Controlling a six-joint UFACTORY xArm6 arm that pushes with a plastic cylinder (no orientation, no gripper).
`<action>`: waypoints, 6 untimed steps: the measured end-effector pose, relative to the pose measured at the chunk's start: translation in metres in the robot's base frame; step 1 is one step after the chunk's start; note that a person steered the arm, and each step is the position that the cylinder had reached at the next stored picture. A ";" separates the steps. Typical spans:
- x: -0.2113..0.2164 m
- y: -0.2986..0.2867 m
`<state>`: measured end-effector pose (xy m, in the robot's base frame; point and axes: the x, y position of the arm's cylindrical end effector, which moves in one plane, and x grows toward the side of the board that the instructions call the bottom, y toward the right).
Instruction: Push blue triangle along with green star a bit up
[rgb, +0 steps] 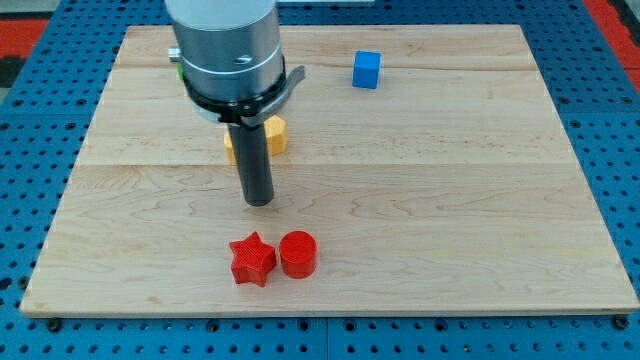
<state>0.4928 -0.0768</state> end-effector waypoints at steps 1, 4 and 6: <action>-0.022 -0.029; -0.058 -0.138; -0.118 -0.069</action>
